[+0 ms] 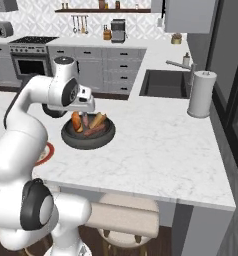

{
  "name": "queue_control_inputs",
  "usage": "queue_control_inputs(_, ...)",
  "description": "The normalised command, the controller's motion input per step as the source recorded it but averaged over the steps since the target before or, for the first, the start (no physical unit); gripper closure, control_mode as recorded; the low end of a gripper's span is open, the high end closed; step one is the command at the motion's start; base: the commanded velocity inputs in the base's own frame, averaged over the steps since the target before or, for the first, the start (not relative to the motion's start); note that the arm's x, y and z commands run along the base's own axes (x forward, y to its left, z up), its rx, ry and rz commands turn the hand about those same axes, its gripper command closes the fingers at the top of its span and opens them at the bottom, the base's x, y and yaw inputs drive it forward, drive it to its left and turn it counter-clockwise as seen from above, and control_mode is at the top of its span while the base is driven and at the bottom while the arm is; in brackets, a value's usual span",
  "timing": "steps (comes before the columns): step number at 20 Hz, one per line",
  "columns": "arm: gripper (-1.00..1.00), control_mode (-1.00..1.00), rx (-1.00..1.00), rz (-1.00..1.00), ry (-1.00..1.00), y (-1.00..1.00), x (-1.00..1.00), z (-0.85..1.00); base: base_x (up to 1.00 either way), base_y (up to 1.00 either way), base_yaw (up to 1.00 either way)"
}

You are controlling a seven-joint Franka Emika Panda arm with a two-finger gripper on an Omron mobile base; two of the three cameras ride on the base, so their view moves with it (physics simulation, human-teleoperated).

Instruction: Place one bun and one sausage from the bowl on each plate.

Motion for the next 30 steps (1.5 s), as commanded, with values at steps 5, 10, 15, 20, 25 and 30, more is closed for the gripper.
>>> queue_control_inputs(5, -1.0, -1.0, -0.06, 0.27, 0.0, 0.64, 0.63, -0.66, 0.0, 0.0, 0.0)
queue_control_inputs(10, -1.0, -1.0, -0.13, 0.25, -0.03, 0.46, 0.56, -0.72, 0.0, 0.0, 0.0)
queue_control_inputs(15, -1.0, -1.0, -0.14, 0.05, -0.09, 0.33, 0.61, -0.43, 0.0, 0.0, 0.0)
queue_control_inputs(20, -1.0, -1.0, -0.1, -0.01, 0.0, 0.23, 0.74, -0.2, 0.0, 0.0, 0.0)
queue_control_inputs(25, -1.0, -1.0, -0.03, -0.07, 0.01, 0.02, 0.8, -0.14, 0.0, 0.0, 0.0)
queue_control_inputs(30, -1.0, -1.0, 0.0, -0.08, 0.12, 0.0, 0.72, -0.33, 0.0, 0.0, 0.0)
